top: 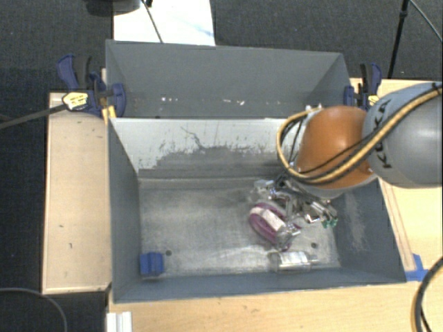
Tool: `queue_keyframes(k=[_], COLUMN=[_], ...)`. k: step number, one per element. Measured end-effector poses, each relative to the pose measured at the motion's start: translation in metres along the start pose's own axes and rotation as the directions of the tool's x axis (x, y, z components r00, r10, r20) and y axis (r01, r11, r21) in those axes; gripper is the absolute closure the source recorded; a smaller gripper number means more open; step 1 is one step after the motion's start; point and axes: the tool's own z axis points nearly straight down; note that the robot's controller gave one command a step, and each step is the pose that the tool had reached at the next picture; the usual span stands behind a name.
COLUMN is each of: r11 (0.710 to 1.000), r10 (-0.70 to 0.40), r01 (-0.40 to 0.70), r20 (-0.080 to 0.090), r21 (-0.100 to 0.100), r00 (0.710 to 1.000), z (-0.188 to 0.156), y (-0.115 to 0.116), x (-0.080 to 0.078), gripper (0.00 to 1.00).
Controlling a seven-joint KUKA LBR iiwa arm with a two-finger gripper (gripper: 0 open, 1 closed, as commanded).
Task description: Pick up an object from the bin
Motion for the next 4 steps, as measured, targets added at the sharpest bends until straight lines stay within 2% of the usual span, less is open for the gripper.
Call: queue_keyframes(k=[1,2,3,4], r11=[0.991,0.99,0.987,0.932], r10=[0.137,0.139,0.158,0.363], r01=[-0.137,-0.139,-0.158,-0.363], r20=[0.001,0.003,0.015,0.001], r21=[-0.004,-0.004,-0.001,-0.002], r00=[0.991,0.99,0.987,0.932], z=[0.023,0.022,-0.112,-0.054], y=[-0.009,-0.009,0.005,-0.008], x=[-0.002,-0.003,-0.018,-0.001], gripper=[0.0,1.0,1.0,1.0])
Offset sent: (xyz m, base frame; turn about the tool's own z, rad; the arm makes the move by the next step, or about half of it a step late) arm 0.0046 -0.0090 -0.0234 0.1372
